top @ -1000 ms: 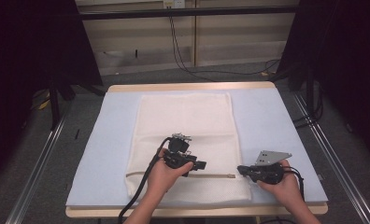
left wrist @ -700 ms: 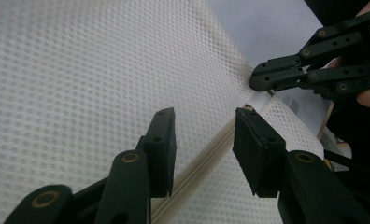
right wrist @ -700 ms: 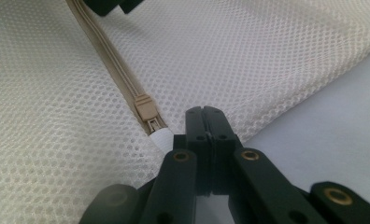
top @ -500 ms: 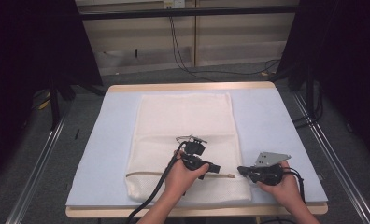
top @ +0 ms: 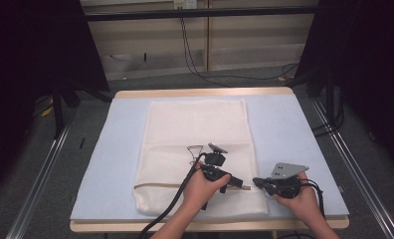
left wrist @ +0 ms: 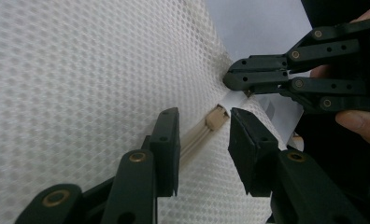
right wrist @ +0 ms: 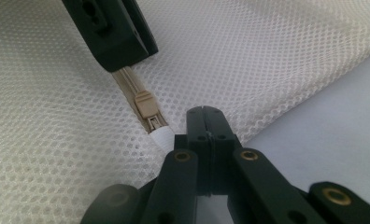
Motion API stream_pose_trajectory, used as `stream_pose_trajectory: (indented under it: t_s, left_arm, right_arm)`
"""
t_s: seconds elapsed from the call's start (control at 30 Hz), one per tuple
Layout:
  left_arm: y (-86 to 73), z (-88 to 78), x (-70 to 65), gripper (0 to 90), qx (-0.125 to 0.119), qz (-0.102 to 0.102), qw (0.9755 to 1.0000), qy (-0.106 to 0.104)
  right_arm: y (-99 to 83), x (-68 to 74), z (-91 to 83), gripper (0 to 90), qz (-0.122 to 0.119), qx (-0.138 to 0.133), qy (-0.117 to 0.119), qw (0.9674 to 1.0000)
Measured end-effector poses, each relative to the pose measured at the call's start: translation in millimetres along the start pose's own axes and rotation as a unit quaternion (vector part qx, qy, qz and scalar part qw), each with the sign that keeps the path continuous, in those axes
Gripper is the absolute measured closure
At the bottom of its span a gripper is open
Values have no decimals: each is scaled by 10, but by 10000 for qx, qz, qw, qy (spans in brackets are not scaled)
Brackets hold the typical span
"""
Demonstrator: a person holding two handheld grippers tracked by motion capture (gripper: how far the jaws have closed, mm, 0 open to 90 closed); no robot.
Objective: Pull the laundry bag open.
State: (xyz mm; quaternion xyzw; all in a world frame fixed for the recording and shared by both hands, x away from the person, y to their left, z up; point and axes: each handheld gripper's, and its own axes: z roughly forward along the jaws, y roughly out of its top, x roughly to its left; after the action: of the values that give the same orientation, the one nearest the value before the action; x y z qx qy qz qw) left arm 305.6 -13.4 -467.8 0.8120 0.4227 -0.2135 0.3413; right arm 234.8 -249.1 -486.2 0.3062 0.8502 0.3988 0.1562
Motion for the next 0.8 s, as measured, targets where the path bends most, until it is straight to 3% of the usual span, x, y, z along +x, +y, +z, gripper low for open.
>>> stream_pose_trajectory:
  t_s: [0.23,0.4,0.43,0.47,0.53,0.6,0.73,0.8]
  left_arm:
    - [12,76,-21,655,65,-58,10000,-30]
    - [4,154,-41,705,129,-174,9996,-164]
    - [-3,173,-49,713,95,-189,9998,-60]
    - [-1,173,-43,732,129,-218,9995,-164]
    - [7,174,-32,786,173,-128,9998,-54]
    - [10,185,-23,832,147,-242,9996,-8]
    - [13,185,-21,854,123,-259,9996,-12]
    - [10,173,-15,864,76,-416,9990,-154]
  right_arm:
    - [0,7,3,900,-2,-14,-15,10000]
    - [1,14,3,900,-3,3,-31,10000]
    - [1,15,4,900,-4,3,-33,10000]
    - [0,15,4,900,-6,3,-34,10000]
    - [1,17,4,900,-2,6,-36,10000]
    - [0,17,4,900,2,6,-36,10000]
    - [-1,12,5,900,-4,10,-27,10000]
    - [0,14,6,900,1,23,-33,10000]
